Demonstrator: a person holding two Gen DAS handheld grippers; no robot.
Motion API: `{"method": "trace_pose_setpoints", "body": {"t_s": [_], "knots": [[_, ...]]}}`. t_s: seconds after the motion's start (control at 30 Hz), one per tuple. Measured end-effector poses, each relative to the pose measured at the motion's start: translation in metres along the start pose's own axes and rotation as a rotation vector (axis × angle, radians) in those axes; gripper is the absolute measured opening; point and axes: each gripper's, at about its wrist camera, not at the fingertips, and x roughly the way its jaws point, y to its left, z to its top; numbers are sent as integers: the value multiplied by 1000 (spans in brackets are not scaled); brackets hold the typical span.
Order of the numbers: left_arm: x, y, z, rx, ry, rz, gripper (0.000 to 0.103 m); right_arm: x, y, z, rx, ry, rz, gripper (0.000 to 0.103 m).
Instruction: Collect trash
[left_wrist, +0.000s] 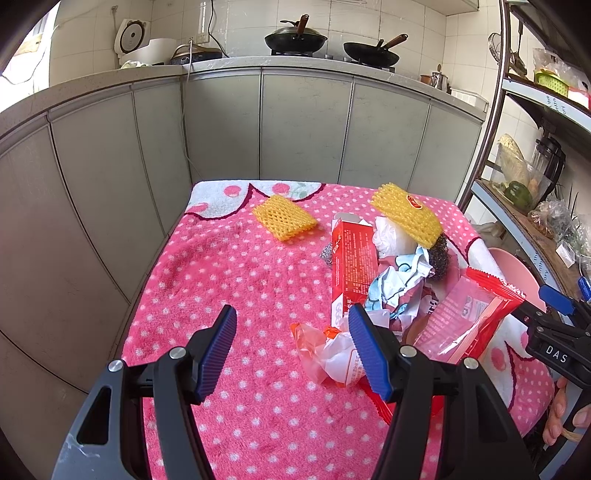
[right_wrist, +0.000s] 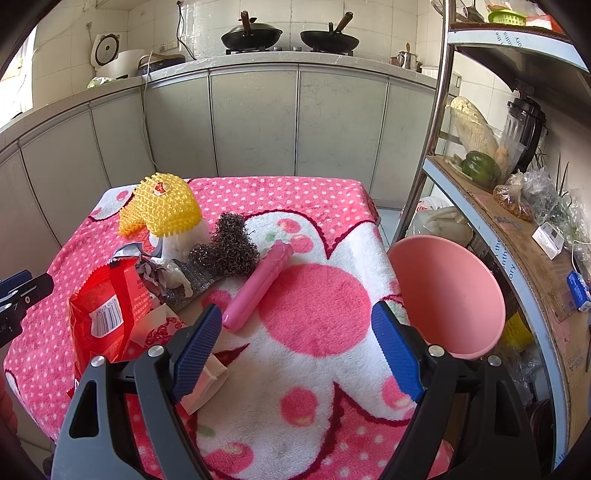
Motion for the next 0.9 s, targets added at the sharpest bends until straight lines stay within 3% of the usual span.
{"method": "trace_pose_setpoints", "body": {"t_s": [0.9], "knots": [[0,-3,-2,5,-1,-14,63,-2,0,2,-1,-9,1,84]]}}
